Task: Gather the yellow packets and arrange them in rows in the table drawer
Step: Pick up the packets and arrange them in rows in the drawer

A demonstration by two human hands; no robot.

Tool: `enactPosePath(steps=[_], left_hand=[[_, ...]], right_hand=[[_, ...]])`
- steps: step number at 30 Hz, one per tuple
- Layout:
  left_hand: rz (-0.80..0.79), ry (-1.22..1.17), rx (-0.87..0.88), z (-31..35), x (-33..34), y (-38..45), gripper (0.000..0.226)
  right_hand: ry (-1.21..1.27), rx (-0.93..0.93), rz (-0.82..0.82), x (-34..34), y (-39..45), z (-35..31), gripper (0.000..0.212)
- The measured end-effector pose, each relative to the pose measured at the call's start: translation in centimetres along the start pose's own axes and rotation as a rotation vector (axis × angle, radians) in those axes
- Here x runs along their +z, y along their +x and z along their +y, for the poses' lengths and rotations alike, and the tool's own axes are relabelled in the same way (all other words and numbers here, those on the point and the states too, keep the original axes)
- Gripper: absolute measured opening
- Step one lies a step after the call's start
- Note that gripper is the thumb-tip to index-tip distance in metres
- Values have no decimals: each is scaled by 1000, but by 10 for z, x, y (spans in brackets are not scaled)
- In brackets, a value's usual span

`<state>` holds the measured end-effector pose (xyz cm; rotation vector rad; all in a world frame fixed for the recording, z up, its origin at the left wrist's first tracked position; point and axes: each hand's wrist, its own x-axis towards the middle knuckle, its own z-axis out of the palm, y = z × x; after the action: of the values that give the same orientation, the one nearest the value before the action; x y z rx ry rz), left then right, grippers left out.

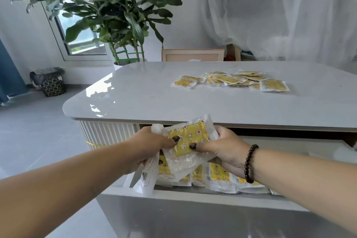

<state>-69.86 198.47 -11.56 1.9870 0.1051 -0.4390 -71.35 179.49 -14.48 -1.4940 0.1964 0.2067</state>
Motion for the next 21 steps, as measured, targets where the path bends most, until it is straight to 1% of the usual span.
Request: enactPosePath(steps=[2,4,5,7,8,9,10,11,12,13,14,16,17,19,21], left_hand=[[-15,25,-2,0,-1,3,20],[-40,70,13,0,3,5,22],[-54,107,29,0,5,7,23],[-87,202,72,-1,12,10,17],[-112,249,84,-1,15,11,15],[-141,290,89,-2,17,12,16],[-158,323,86,-3,17,14,19],[-162,345,78,-4,17,16,22],[-146,354,68,-6,16,18,24],[-120,352,58,-7,14,21,24],[-91,334,46,-8,13,22,23],[-60,282,14,-9,11,25,21],[-54,266,-2,-10,10,26,21],[-49,256,-30,-12,8,27,21],[-52,244,-45,-14,8,27,20]], right_hand=[[22,-68,107,-5,4,7,61],[96,-110,223,-8,9,12,64],[138,-108,253,-9,10,14,62],[121,-68,294,-7,14,19,46],[81,-44,300,-7,17,22,39],[37,-17,298,-8,22,25,37],[-10,12,294,-11,28,27,41],[-63,44,288,-13,34,30,50],[-133,75,281,-17,42,33,64],[-228,110,277,-20,51,36,79],[-329,151,273,-21,57,39,89],[-425,215,276,-22,71,45,97],[-447,230,265,-21,78,46,97],[-495,246,255,-18,89,45,90],[-557,270,198,-11,98,43,71]])
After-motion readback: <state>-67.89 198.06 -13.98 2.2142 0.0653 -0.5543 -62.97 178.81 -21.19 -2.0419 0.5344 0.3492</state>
